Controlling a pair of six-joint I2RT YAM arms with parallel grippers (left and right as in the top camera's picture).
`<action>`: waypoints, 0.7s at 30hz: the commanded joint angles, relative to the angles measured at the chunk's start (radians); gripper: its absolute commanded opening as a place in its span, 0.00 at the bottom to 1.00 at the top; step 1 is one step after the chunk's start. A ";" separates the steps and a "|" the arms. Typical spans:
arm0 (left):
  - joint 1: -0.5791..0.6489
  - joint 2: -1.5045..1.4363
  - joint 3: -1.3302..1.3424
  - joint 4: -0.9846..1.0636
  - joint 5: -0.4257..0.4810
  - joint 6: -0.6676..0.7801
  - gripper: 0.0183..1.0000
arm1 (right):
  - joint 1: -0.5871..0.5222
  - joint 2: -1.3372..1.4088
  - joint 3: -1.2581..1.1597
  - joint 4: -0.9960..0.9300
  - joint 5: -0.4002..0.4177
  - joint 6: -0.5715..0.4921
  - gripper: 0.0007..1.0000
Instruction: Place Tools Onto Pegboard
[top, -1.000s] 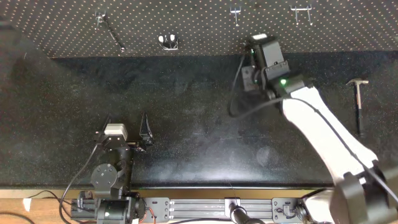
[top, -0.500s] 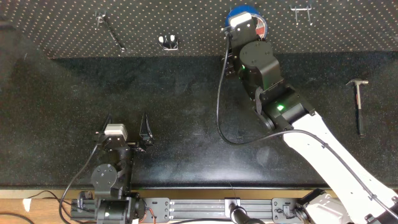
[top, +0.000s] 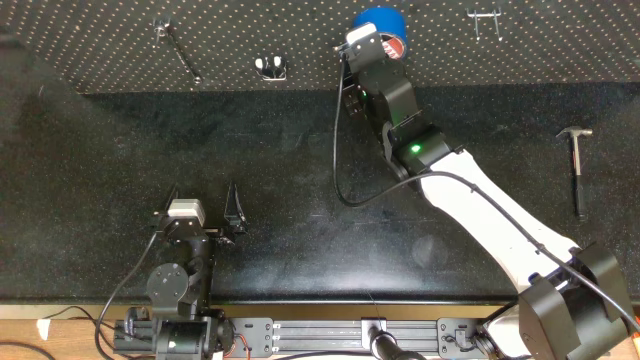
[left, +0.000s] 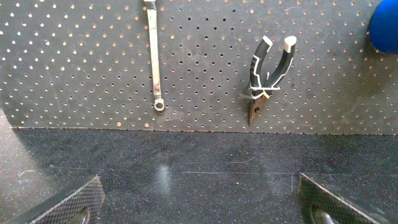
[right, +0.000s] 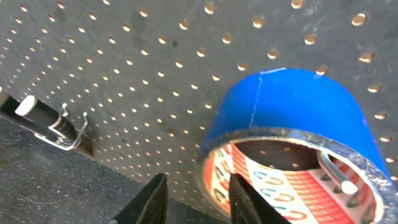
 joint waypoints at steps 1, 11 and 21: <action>-0.004 -0.007 -0.002 -0.007 0.008 -0.002 1.00 | 0.003 -0.063 0.014 -0.070 -0.042 -0.002 0.36; -0.004 -0.007 -0.002 -0.007 0.008 -0.002 1.00 | -0.345 -0.304 0.014 -1.101 -0.058 0.292 1.00; -0.004 -0.007 -0.002 -0.007 0.008 -0.002 0.99 | -1.110 -0.044 0.011 -1.091 -0.211 -0.386 1.00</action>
